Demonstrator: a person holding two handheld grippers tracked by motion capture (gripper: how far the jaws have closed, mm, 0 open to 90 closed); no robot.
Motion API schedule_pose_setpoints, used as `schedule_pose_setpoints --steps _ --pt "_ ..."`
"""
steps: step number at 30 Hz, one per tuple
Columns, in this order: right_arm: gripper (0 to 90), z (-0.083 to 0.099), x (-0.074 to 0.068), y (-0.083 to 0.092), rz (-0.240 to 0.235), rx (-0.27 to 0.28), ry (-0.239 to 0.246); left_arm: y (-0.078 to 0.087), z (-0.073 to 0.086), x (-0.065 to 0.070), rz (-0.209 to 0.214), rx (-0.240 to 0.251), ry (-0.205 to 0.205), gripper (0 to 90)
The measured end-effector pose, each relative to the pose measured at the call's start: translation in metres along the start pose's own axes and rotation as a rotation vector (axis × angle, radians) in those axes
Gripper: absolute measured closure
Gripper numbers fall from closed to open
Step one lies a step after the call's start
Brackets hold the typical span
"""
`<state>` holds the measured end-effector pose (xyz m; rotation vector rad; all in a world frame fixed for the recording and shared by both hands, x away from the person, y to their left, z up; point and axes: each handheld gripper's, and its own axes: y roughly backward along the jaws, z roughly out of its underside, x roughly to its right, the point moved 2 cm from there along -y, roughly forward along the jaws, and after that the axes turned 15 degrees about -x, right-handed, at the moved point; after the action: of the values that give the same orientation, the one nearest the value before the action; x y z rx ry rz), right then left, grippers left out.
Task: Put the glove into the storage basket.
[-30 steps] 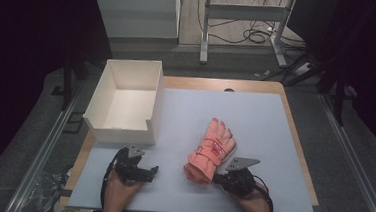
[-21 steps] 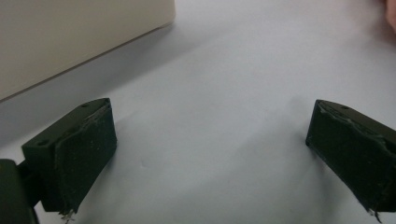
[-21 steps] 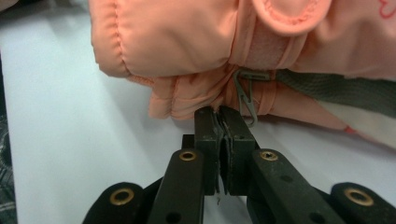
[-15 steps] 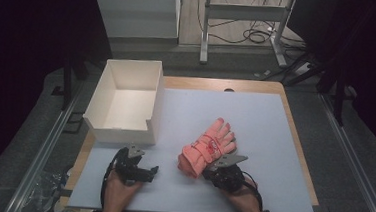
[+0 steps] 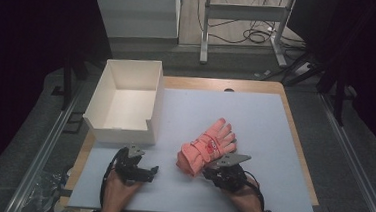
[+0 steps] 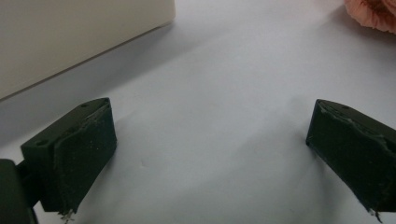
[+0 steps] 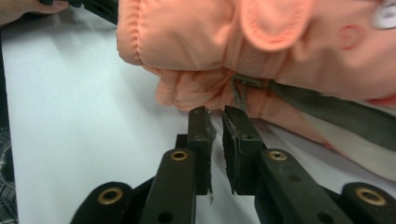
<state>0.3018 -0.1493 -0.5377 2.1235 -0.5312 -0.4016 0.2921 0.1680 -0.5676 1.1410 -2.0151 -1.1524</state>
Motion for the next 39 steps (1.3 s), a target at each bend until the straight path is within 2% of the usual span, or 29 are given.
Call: schedule_pose_setpoints --steps 7,22,32,39 --pt "69.8 0.011 0.013 0.019 0.063 0.004 -0.024 0.0 -0.001 0.0 0.003 -0.009 0.0 1.6" --pt "43.3 0.044 0.057 0.05 0.222 0.022 -0.152 0.0 0.0 0.0 0.004 -0.001 0.001 1.4" --pt "30.4 0.062 0.081 0.061 0.288 0.009 -0.216 0.0 0.0 0.0 0.004 0.0 0.001 1.4" --pt "26.8 0.074 0.095 0.059 0.314 -0.019 -0.247 0.0 0.0 -0.001 0.005 -0.001 0.002 1.4"
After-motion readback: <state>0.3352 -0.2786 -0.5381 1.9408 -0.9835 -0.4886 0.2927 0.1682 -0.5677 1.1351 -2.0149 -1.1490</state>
